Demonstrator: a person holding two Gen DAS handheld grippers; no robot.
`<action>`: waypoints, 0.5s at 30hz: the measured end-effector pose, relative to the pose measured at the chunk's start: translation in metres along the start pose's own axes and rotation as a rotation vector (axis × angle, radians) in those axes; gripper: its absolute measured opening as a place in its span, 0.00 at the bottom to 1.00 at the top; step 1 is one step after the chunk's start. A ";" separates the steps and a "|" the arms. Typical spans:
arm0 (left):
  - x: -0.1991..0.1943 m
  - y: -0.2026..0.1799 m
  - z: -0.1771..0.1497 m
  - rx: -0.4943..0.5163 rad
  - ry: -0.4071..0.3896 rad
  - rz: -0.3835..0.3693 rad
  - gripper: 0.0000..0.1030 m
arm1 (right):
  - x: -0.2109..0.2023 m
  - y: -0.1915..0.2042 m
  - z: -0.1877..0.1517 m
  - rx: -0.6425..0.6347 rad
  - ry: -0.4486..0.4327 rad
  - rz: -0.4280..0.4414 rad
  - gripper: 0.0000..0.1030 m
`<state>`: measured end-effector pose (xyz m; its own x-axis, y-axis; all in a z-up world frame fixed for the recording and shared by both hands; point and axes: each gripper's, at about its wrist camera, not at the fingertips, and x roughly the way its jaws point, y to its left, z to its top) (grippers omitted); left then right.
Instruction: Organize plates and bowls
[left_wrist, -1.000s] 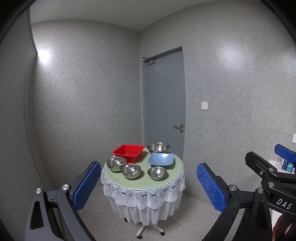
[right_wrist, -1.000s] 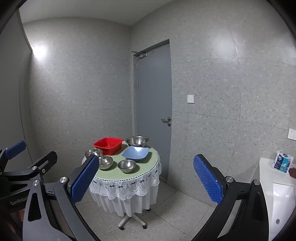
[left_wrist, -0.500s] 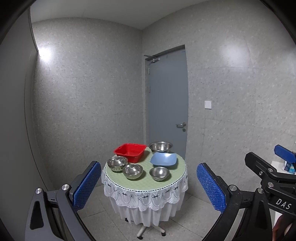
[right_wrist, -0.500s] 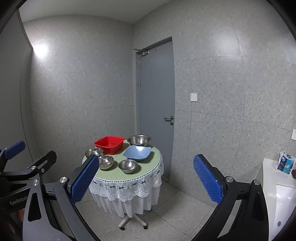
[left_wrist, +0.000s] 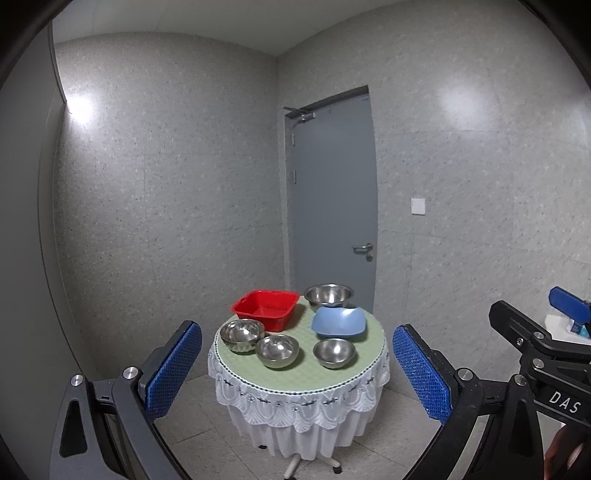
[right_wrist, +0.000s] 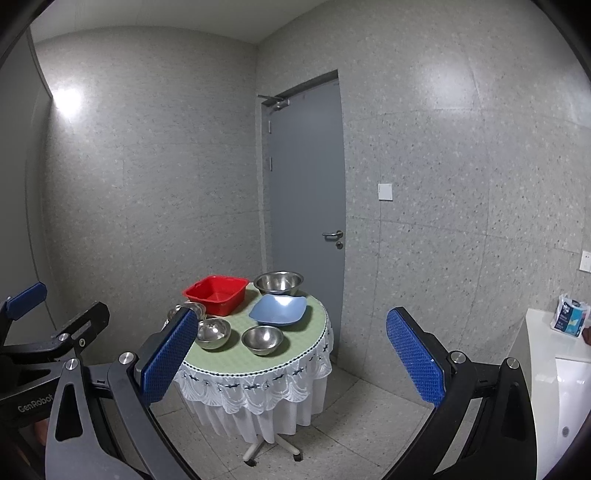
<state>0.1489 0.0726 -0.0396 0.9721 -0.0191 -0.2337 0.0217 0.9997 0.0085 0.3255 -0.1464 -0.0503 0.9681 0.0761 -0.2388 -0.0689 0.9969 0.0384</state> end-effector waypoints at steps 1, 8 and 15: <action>0.003 0.007 0.000 -0.003 0.001 -0.009 0.99 | 0.002 0.004 0.001 -0.001 0.003 -0.005 1.00; 0.002 0.026 0.002 0.000 -0.009 -0.026 0.99 | 0.005 0.022 0.001 -0.012 0.010 -0.020 1.00; -0.011 0.025 -0.002 0.005 0.002 -0.036 0.99 | -0.001 0.024 -0.009 -0.012 0.030 -0.027 1.00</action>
<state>0.1381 0.0980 -0.0390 0.9703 -0.0552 -0.2355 0.0581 0.9983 0.0051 0.3209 -0.1222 -0.0582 0.9619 0.0499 -0.2689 -0.0461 0.9987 0.0203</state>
